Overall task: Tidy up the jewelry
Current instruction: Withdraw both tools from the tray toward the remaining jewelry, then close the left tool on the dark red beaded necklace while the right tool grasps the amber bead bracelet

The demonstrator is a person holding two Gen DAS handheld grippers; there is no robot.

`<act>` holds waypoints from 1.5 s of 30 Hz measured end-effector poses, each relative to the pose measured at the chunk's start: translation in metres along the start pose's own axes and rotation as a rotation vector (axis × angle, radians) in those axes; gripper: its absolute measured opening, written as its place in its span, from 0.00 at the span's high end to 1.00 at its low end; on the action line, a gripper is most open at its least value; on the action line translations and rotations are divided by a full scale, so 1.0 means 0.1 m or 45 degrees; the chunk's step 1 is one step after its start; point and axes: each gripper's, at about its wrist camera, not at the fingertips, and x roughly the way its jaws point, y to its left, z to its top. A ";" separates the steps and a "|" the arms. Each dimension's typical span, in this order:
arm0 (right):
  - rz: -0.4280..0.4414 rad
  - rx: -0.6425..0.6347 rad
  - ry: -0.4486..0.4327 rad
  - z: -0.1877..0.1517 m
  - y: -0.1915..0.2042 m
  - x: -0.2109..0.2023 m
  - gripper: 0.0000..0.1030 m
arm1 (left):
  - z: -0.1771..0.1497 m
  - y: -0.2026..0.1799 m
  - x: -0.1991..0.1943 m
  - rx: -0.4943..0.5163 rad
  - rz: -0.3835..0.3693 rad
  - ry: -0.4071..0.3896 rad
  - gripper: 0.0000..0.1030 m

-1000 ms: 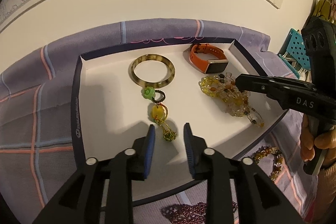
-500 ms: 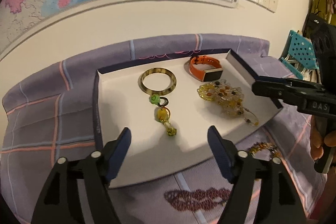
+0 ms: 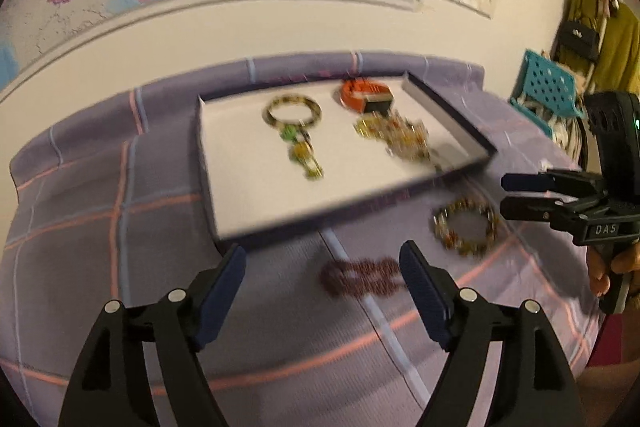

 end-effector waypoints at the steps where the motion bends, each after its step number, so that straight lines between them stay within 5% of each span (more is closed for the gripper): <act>1: -0.012 0.003 0.008 -0.04 0.01 0.01 0.36 | -0.02 -0.02 0.03 0.006 -0.006 0.014 0.26; 15: -0.012 0.038 0.007 -0.10 -0.01 0.03 0.27 | -0.01 -0.36 0.44 0.111 -0.075 0.142 0.20; 19: -0.008 0.049 0.014 -0.11 -0.04 0.05 0.25 | -0.03 -0.47 0.45 0.180 -0.016 0.132 0.44; 26: -0.004 0.032 0.029 -0.12 0.02 0.10 0.25 | -0.03 -0.34 0.39 0.112 -0.025 0.121 0.94; 30: -0.021 -0.008 0.042 -0.13 0.10 0.17 0.26 | -0.05 -0.28 0.36 0.080 -0.062 0.117 0.96; 38: -0.064 -0.061 0.047 -0.11 0.23 0.27 0.40 | -0.08 -0.24 0.32 0.037 -0.098 0.110 0.96; 45: -0.154 -0.071 0.048 -0.04 0.19 0.33 0.67 | -0.09 -0.24 0.31 0.042 -0.098 0.109 0.96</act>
